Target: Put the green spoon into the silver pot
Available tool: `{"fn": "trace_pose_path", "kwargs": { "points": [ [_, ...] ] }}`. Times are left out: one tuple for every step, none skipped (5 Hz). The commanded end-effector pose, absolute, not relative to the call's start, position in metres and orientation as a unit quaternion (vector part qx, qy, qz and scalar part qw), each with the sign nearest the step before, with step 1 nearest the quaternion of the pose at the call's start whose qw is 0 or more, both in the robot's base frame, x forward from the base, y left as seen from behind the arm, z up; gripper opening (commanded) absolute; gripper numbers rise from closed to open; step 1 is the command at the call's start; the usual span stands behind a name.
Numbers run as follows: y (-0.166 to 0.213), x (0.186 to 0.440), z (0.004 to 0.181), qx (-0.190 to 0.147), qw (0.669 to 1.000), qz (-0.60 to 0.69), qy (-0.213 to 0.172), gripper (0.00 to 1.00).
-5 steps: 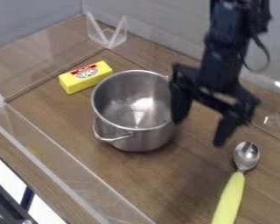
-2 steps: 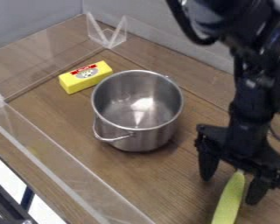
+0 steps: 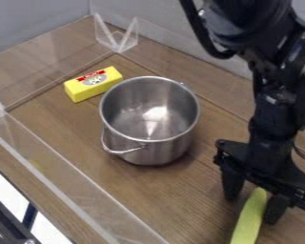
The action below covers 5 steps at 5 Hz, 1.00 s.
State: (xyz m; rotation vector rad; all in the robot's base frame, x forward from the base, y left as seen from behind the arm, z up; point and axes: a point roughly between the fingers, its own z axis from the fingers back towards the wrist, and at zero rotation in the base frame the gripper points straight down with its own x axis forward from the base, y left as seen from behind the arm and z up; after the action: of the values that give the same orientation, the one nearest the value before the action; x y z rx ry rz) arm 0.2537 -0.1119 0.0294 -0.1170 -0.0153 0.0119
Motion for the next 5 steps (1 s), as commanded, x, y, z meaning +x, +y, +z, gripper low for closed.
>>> {"fn": "trace_pose_path", "kwargs": {
  "points": [
    [-0.1081, 0.2621, 0.0419, -0.072, 0.997, 0.017, -0.028, 0.0],
    [-0.1062, 0.2644, 0.0399, -0.074, 0.997, 0.017, -0.03, 1.0],
    [-0.1074, 0.2652, 0.0425, -0.081, 0.996, 0.018, -0.031, 1.0],
    [-0.108, 0.2671, 0.0418, -0.083, 0.996, 0.017, -0.035, 1.0],
    [-0.109, 0.2689, 0.0409, -0.085, 0.996, 0.016, -0.039, 1.0]
  ]
}}
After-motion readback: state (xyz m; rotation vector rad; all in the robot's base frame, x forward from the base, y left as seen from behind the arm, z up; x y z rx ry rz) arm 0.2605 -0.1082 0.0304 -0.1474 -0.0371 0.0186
